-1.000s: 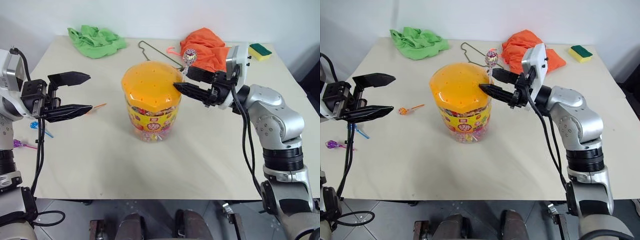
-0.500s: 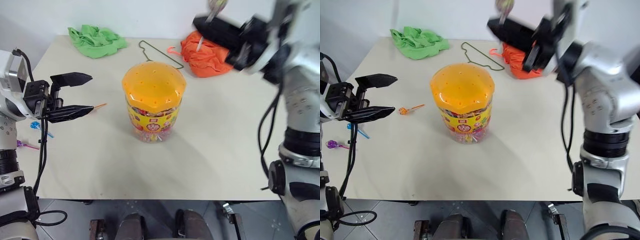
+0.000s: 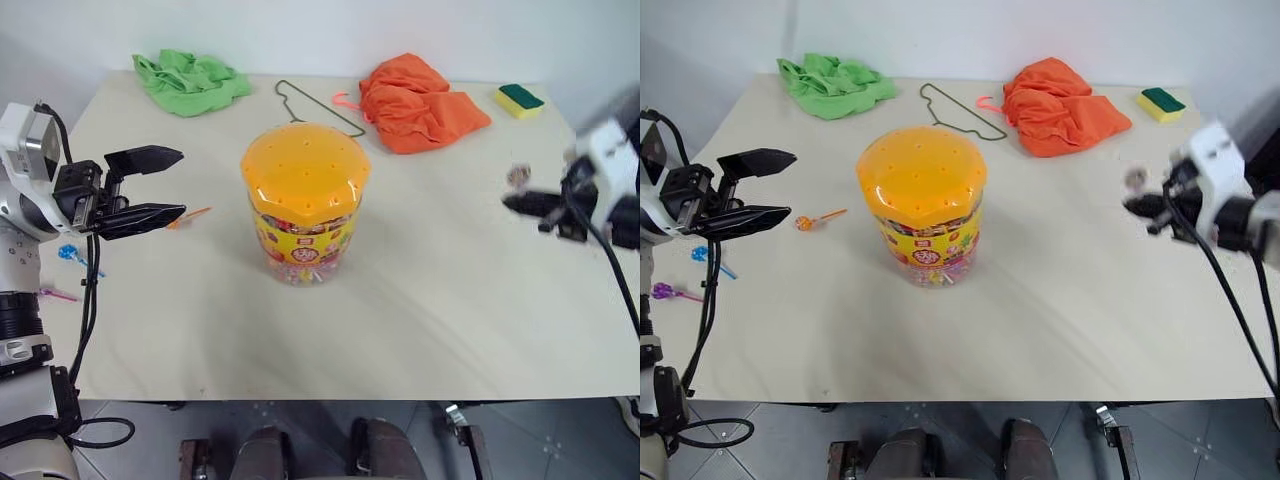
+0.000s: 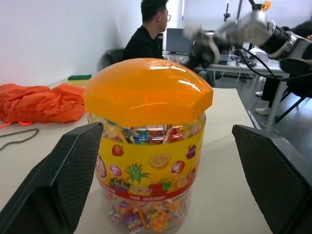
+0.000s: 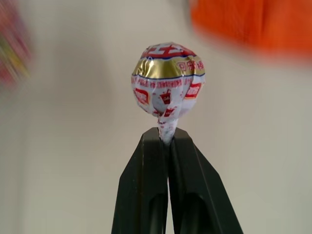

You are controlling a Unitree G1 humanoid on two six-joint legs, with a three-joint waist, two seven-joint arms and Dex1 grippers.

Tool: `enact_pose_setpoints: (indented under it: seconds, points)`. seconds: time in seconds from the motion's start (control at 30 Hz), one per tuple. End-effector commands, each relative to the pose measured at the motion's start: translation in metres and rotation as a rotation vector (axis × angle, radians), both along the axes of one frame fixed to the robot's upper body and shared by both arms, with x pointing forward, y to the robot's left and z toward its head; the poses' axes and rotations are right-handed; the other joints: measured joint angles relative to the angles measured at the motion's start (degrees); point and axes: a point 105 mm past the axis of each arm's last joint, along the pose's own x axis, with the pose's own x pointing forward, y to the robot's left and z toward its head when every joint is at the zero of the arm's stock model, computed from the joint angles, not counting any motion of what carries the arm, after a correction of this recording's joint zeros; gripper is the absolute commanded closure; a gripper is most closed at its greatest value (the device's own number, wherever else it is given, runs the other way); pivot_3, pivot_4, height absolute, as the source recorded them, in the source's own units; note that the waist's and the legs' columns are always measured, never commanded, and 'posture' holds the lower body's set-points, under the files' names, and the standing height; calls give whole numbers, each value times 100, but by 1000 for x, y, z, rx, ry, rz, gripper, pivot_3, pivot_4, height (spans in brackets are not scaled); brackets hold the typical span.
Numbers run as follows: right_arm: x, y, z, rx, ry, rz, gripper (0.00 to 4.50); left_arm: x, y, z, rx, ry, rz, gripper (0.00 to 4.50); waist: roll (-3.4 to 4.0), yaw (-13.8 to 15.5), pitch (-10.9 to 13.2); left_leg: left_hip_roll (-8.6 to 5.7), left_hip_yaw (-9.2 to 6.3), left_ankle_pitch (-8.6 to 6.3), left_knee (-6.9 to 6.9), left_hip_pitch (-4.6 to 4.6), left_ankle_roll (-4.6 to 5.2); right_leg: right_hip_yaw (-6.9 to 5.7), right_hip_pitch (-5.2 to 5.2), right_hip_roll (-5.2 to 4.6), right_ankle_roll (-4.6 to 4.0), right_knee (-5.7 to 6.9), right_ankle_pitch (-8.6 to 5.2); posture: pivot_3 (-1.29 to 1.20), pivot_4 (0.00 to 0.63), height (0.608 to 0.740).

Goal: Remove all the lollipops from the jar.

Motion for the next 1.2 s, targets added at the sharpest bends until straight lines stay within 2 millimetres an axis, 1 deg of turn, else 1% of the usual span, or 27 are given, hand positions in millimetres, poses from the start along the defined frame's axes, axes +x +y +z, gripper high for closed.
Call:
enact_pose_setpoints:
  seconds: [0.03, 0.1, 0.2, 0.3, 0.37, 0.4, 0.57, 0.67, 0.7, 0.77, 0.8, 0.87, 0.9, 0.97, 1.03, 1.07, 1.13, 1.2]
  points:
    - [-4, -17, -21, 2, 29, -106, 4479, -14, 13, 7, 28, -25, -7, 0, 0, -10, 0, 0, 2, 0, -2, 1, 0, 2, 0, 0, 0, -2, 0, 0, 150, 740]
    - [-4, -21, -33, 14, 53, -135, 4479, -15, 16, 4, 39, -12, 2, 0, 2, -18, 1, 4, 5, 0, -3, 4, -1, 3, -1, 3, 0, -2, 0, 0, 150, 740]
    - [3, -25, -55, 40, 81, -190, 4479, -14, 16, 2, 41, -8, 8, 0, 5, 5, 3, 2, 11, 1, -6, 4, -1, 9, -5, 1, 0, -2, 0, 0, 150, 740]
    - [14, -29, -66, 70, 76, -240, 4479, -15, 12, -1, 37, -6, -1, 0, 5, 19, 3, 2, 10, 1, -2, 3, -1, 9, -5, 1, 0, 0, 0, 0, 150, 740]
    - [17, -35, -71, 62, 76, -283, 3968, -16, 10, -2, 31, -8, -3, 0, 6, 27, 3, 0, 9, 1, -2, 2, -1, 9, -5, -1, 0, 0, 0, 0, 150, 740]
    - [17, -36, -73, 59, 79, -290, 3809, -17, 10, -3, 30, -7, -3, 0, 6, 29, 3, 0, 7, 1, -2, 1, -1, 8, -5, -2, 0, 0, 0, 0, 150, 740]
    - [8, -31, -64, 83, 44, -253, 2153, -21, 10, -9, 29, 12, 14, 0, 6, 13, 3, 1, 4, 1, -4, 0, -1, 6, -5, 0, 0, -1, 0, 0, 150, 740]
    - [0, -24, -51, 105, 1, -203, 1102, -24, 11, -13, 22, 30, 30, 0, 7, 17, 3, 2, 5, 1, -4, 1, -1, 8, -5, 0, 0, -1, 0, 0, 150, 740]
    - [-4, -20, -45, 113, -19, -174, 735, -25, 11, -14, 20, 37, 34, 0, 7, 19, 3, 2, 5, 1, -4, 1, -1, 8, -5, 1, 0, -1, 0, 0, 150, 740]
    - [-14, -8, -27, 131, -79, -85, 153, -27, 12, -18, 20, 51, 45, 0, 7, 28, 3, 2, 5, 1, -4, 1, -1, 10, -5, 0, 1, -2, 0, 0, 150, 740]
    - [-18, -4, -23, 137, -95, -57, 40, -27, 12, -19, 20, 58, 52, 0, 7, 27, 3, 2, 4, 1, -4, 1, -1, 9, -5, 0, 0, -2, 0, 0, 150, 740]
    - [-24, 5, -15, 150, -110, 2, 40, -28, 12, -22, 9, 76, 53, 0, 6, 31, 3, 2, 3, 1, -4, 1, -1, 10, -4, 0, 0, -2, 0, 0, 150, 740]
    - [-30, 18, -8, 165, -127, 83, 40, -27, 14, -24, 1, 86, 67, 0, 6, 36, 3, 2, 3, 1, -4, 1, -1, 9, -4, 0, 0, -2, 0, 0, 150, 740]
    - [-39, 35, -2, 177, -140, 195, 40, -24, 15, -28, -14, 105, 100, 0, 7, 36, 3, 2, 2, 1, -4, 2, -1, 10, -3, 0, 0, -2, 0, 0, 150, 740]
    - [-49, 59, -12, 135, -120, 365, 40, -16, 21, -41, -6, 154, 178, 0, 7, 32, 3, 2, 2, 1, -4, 4, -2, 10, -3, 1, 0, -3, 0, 0, 150, 740]
    - [-53, 66, -16, 120, -114, 420, 40, -13, 23, -46, -1, 169, 209, 0, 6, 29, 3, 1, 2, 0, -5, 5, -1, 12, -3, 1, 0, -3, 0, 0, 150, 740]
    - [-57, 79, -32, 82, -100, 533, 40, -9, 27, -55, -5, 199, 274, 0, 4, 27, 2, 2, 2, 0, -5, 5, -2, 10, -1, 1, 0, -4, 0, 0, 150, 740]
    - [-57, 88, -47, 61, -86, 606, 40, -4, 32, -66, -18, 260, 349, 0, 4, 25, 2, 1, 2, 0, -5, 6, -2, 11, 1, 1, 1, -5, 0, 0, 150, 740]
